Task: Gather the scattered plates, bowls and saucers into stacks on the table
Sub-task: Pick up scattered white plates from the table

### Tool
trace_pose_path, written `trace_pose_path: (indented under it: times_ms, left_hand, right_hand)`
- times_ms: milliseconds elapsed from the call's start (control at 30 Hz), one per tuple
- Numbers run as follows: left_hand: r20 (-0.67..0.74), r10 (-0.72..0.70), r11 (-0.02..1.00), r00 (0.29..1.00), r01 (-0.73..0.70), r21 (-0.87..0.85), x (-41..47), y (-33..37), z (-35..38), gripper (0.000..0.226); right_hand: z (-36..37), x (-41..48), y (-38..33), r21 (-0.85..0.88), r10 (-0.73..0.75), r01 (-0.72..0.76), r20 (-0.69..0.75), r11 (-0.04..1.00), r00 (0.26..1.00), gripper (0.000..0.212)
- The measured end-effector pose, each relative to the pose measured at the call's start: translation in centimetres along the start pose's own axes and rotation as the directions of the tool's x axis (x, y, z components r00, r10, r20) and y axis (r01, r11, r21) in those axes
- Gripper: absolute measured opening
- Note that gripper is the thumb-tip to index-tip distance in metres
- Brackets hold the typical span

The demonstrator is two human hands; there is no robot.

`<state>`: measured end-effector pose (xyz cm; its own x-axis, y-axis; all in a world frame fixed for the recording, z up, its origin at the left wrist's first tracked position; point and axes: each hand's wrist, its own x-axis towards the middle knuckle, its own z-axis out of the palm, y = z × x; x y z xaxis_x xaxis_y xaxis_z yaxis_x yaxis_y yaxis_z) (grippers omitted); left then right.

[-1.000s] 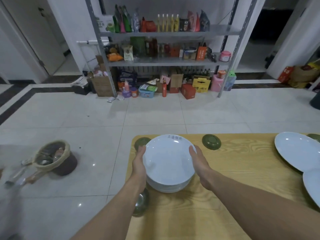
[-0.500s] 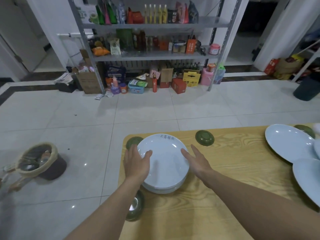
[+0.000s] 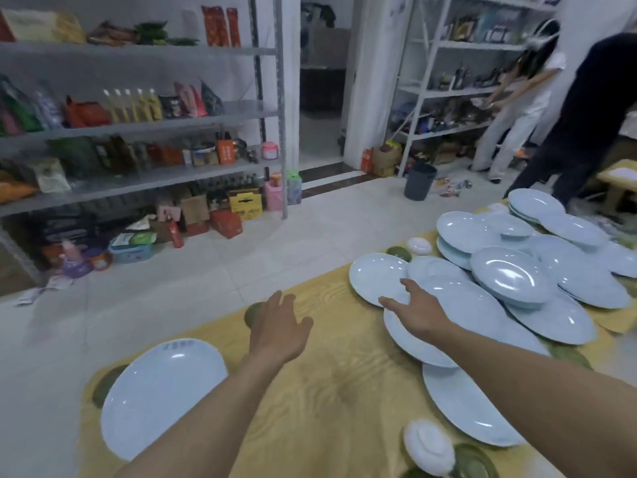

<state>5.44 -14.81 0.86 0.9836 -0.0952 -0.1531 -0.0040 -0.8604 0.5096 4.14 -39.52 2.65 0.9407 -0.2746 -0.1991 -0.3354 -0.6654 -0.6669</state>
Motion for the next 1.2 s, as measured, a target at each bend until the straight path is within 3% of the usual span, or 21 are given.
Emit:
trace_pose_path:
  times_ms: [233,533,600,700,833,967,1100,1200]
  left_hand:
    - [0.082,0.134,0.988,0.988,-0.126,-0.094,2.7,13.6,5.8,0.059]
    - [0.155,0.104,0.992,0.982,-0.093,-0.08,8.7,23.8,14.4,0.065]
    - [0.177,0.048,0.989,0.983,-0.021,-0.149,9.9,24.9,16.5,0.065]
    - [0.185,-0.092,0.946,0.978,0.144,-0.291,11.9,26.1,19.6,0.06]
    - [0.244,-0.255,0.856,0.936,0.336,-0.393,13.9,26.2,23.1,0.057]
    - [0.331,-0.392,0.698,0.858,0.512,-0.5,15.1,25.9,25.8,0.041]
    - [0.305,-0.513,0.756,0.802,0.591,-0.283,15.4,25.3,26.8,0.041]
    - [0.301,-0.596,0.726,0.744,0.66,-0.194,15.8,24.8,27.0,0.054]
  right_hand:
    - [-11.4,1.4,9.2,0.156,0.171,-0.146,-0.168,0.977,0.971,0.078]
    - [-18.7,9.1,19.7,0.252,0.315,-0.282,-0.103,0.926,0.943,0.075]
    - [-18.7,11.0,21.5,0.295,0.37,-0.336,-0.066,0.894,0.927,0.069]
    - [-17.9,13.3,24.0,0.273,0.419,-0.401,-0.011,0.875,0.908,0.038]
    - [-15.9,15.9,26.9,0.244,0.438,-0.44,0.065,0.864,0.896,0.041]
    - [-14.5,17.7,28.8,0.242,0.49,-0.5,0.105,0.831,0.865,0.032]
    - [-13.5,19.2,29.5,0.229,0.489,-0.508,0.136,0.83,0.862,0.022]
    - [-12.8,19.1,28.7,0.275,0.474,-0.498,0.153,0.823,0.867,0.018]
